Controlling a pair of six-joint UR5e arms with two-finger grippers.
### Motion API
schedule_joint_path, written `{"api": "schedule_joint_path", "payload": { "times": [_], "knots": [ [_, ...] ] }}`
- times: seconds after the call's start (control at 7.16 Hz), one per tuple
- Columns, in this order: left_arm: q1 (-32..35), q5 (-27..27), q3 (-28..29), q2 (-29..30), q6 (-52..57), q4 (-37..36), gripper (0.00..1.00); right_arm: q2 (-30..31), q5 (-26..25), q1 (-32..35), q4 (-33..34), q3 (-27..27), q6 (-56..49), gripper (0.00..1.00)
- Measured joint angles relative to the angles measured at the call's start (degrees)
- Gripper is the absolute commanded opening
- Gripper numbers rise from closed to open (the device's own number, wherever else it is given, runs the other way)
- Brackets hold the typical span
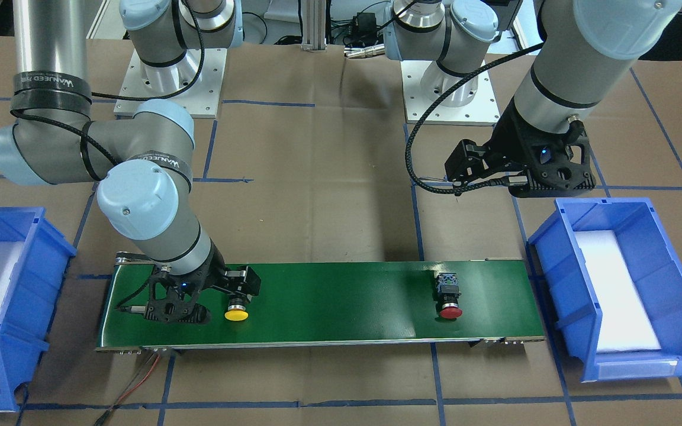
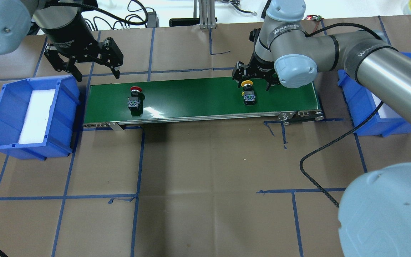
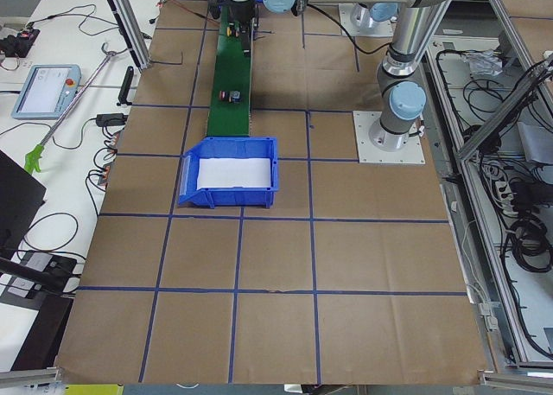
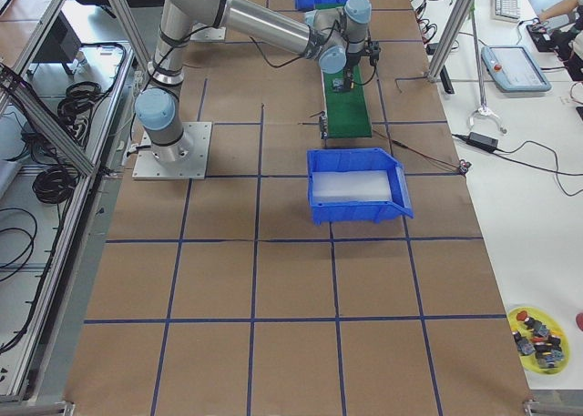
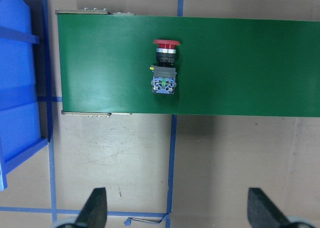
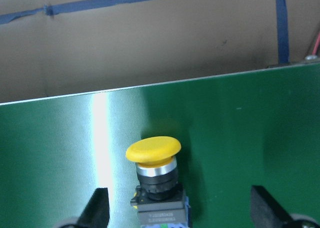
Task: Transport two buttons from left to right
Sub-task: 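Open the left gripper and lift away while the right gripper grasps the yellow button, then lift the yellow button with the right gripper and carry it over the empty bin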
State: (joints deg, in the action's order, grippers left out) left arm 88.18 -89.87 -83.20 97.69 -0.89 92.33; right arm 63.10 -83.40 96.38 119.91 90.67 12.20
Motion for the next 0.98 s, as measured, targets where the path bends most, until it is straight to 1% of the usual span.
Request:
{"api": "schedule_joint_path", "payload": {
  "times": [0.14, 0.28, 0.42, 0.56, 0.7, 0.98],
  "knots": [
    [0.03, 0.03, 0.12, 0.08, -0.04, 0.39, 1.00, -0.63, -0.14, 0.14, -0.01, 0.29, -0.19, 0.78],
    [0.04, -0.02, 0.16, 0.08, -0.06, 0.56, 1.00, -1.05, -0.49, 0.16, -0.13, 0.52, -0.55, 0.36],
    [0.06, -0.10, 0.18, 0.04, -0.07, 0.62, 1.00, -1.15, -0.90, 0.15, -0.59, 0.63, -0.88, 0.08],
    [0.06, -0.15, 0.17, -0.04, -0.07, 0.64, 1.00, -1.06, -1.06, 0.14, -1.66, 0.57, -1.11, 0.05],
    [0.06, -0.14, 0.13, -0.11, -0.07, 0.65, 1.00, -0.83, -1.32, -0.03, -3.11, 0.28, -1.76, 0.05],
    [0.06, -0.03, 0.08, -0.20, -0.07, 0.66, 1.00, 0.85, -4.75, -1.50, -5.59, -2.16, -5.15, 0.06]
  ]
}}
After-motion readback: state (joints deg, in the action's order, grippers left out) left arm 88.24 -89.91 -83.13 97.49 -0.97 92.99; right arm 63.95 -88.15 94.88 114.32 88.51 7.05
